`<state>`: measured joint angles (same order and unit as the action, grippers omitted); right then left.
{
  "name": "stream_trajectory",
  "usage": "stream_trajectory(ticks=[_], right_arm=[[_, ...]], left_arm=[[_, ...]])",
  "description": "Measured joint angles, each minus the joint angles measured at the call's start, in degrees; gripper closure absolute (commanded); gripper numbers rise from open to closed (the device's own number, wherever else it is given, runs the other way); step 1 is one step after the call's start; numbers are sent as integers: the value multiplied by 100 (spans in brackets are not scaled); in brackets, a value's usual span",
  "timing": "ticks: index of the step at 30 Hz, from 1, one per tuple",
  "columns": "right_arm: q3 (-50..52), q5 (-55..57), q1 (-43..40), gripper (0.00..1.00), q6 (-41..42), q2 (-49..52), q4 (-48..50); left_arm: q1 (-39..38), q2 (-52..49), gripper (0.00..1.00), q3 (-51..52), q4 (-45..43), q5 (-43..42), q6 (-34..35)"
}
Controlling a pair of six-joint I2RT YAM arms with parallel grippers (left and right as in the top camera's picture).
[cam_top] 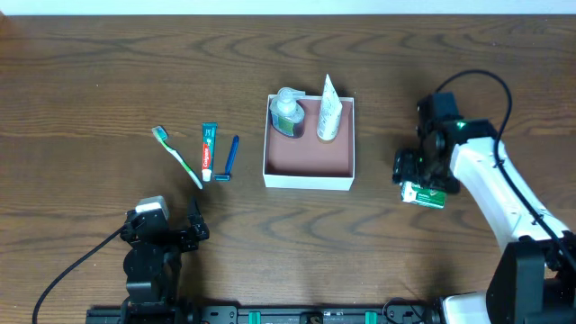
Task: Pack container
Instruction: 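Move the right gripper to the green Dettol soap bar and grasp it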
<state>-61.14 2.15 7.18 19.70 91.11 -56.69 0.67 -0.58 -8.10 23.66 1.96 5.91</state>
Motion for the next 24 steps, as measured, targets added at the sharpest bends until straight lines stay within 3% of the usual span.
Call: stream_trajectory(ticks=[7, 24], right_arm=[[461, 164, -76, 18, 179, 0, 227], [496, 120, -111, 18, 326, 0, 118]], left_arm=[[0, 0, 2, 0, 0, 0, 0], [0, 0, 2, 0, 0, 0, 0]])
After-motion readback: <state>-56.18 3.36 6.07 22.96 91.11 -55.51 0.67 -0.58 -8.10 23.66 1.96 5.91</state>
